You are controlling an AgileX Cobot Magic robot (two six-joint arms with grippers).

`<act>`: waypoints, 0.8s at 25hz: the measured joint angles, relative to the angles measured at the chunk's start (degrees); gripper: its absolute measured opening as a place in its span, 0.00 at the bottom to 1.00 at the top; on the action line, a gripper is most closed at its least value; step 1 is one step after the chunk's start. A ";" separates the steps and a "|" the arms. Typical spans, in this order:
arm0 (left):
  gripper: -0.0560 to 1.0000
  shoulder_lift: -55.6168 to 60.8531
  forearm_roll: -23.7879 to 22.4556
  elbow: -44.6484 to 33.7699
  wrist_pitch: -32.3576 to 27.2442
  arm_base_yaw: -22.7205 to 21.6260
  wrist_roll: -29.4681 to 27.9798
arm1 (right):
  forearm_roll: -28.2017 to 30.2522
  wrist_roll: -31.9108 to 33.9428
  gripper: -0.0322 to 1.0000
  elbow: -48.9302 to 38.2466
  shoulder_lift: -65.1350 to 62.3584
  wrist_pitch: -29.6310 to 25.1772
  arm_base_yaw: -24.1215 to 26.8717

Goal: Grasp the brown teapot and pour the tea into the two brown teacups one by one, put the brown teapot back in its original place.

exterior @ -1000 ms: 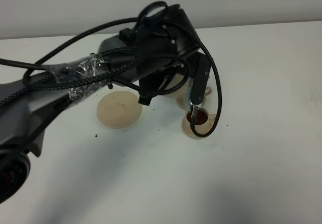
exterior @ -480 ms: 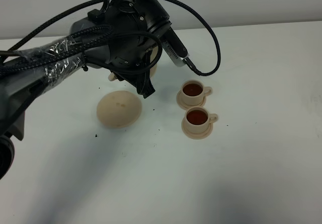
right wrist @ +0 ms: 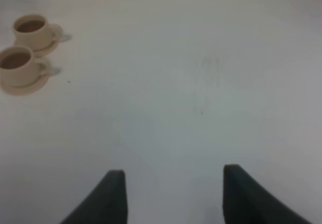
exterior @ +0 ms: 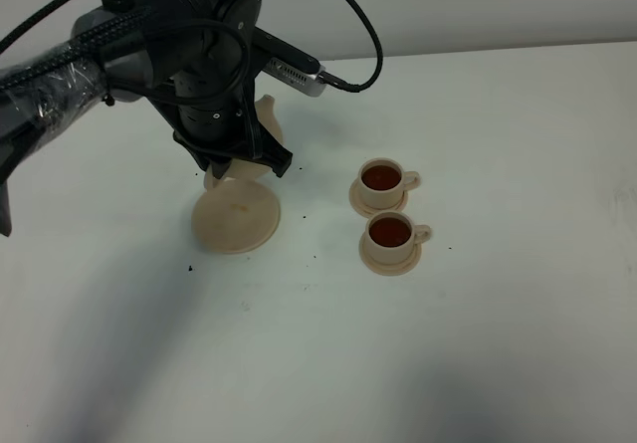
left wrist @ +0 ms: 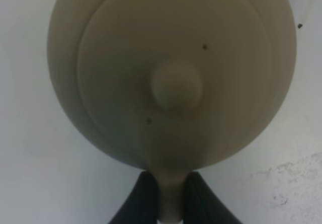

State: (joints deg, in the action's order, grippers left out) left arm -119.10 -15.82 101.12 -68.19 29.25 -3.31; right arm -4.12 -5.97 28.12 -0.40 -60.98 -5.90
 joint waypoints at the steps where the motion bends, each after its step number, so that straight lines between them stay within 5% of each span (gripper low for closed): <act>1: 0.20 0.00 0.34 0.00 0.00 -0.43 0.00 | 0.00 0.00 0.47 0.00 0.00 0.00 0.00; 20: 0.20 0.36 2.84 -14.30 12.55 -2.80 -0.39 | 0.00 0.00 0.47 0.00 0.00 0.00 0.00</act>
State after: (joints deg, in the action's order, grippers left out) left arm -118.75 -12.98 86.82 -55.64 26.45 -3.70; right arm -4.12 -5.97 28.12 -0.40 -60.98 -5.90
